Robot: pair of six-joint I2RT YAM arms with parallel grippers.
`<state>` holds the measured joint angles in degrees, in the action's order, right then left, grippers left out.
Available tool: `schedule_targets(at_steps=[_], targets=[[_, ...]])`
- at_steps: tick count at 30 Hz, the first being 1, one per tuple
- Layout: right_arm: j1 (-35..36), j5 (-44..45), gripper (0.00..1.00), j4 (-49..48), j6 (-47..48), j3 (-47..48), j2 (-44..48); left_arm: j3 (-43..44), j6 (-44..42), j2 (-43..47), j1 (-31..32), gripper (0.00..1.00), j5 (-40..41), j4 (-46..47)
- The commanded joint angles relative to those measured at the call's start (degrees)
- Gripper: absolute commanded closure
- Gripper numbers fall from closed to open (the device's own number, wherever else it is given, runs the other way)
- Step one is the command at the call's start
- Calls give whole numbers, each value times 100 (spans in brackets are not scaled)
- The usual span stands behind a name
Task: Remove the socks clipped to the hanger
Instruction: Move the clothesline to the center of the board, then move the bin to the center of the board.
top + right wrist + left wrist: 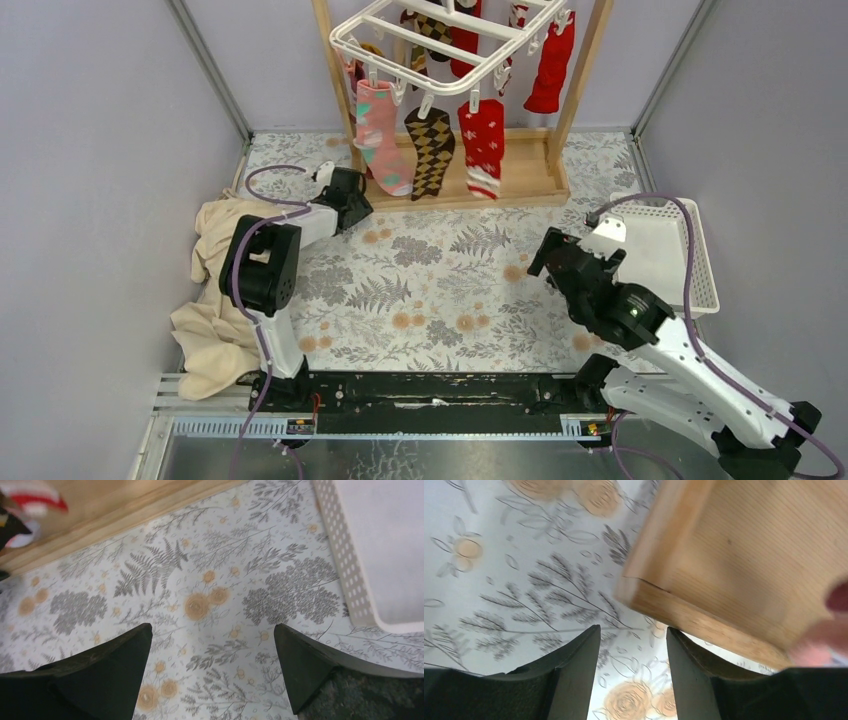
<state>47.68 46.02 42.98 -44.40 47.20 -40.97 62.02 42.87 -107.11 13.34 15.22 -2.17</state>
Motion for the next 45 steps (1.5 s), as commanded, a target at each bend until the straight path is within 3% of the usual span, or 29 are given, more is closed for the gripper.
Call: schedule_targets(at_steps=[1, 7, 14, 17, 21, 33, 40, 43, 45], targets=[[-746, -125, 0, -495, 494, 462, -820, -50, -57, 141, -385, 40, -4, 661], [-2997, -1820, 1, -1158, 1247, 483, -1532, -551, -114, 689, -376, 36, -209, 790], [-4576, -2619, 4, -1321, 1715, 506, -2171, -1094, -201, 1632, -257, 26, -250, 677], [-4730, -2634, 7, -1450, 1803, 459, -2563, -1311, -126, 1974, -145, 21, -330, 682], [-4983, -2371, 7, -1571, 1966, 437, -3114, -1571, -203, 2318, 230, 2, -215, 690], [-5421, -2537, 9, -1821, 2067, 584, -3735, -1952, -277, 3382, 1781, 2, 609, 124], [-5436, -2978, 44, -1819, 2153, 410, -3747, -2056, -411, 4088, 2033, 2, 898, -511], [-5436, -3242, 74, -1817, 2174, 338, -3654, -2171, -433, 4439, 2079, 2, 982, -655], [-5432, -3531, 85, -1841, 2187, 239, -3543, -2196, -445, 4571, 2093, 2, 1035, -771]])
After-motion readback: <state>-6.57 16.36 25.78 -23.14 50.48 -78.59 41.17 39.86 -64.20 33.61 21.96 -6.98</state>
